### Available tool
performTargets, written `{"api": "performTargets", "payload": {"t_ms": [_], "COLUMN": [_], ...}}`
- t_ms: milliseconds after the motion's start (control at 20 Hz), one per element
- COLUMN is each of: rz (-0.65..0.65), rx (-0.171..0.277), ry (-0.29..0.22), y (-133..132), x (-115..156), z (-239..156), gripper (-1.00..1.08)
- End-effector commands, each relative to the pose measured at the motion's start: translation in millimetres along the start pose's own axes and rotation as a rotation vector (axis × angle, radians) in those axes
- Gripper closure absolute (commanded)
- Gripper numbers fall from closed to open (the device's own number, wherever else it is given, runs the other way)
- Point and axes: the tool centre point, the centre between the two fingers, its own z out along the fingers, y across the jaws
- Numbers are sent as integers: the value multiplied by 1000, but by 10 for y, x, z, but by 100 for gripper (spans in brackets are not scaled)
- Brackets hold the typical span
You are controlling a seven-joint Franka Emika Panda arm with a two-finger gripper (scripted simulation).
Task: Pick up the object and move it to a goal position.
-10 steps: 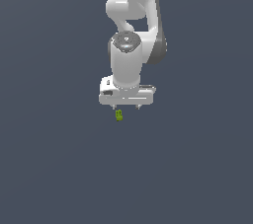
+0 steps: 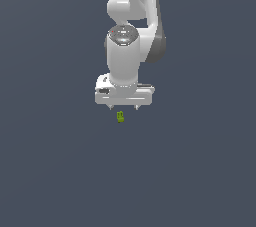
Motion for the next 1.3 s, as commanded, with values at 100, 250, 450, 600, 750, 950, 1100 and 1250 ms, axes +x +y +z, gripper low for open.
{"api": "performTargets", "payload": {"t_ms": [100,250,450,600,750,950,1100,1250], "rz": [2,-6,-28,-53,-86,-133,-159,-178], "rx": [-2,-2,1,4,8,15,19,22], "ry": [4,3,0,-3,-7,-13,-16,-18], "y": [18,29,56,86,123,173,200,218], "x": [10,-9,-67,-139,-243,-411,-516,-595], "z": [-18,32,178,341,549,838,996,1106], "gripper": [-92,-92,-92,-92,-92,-92,-92,-92]}}
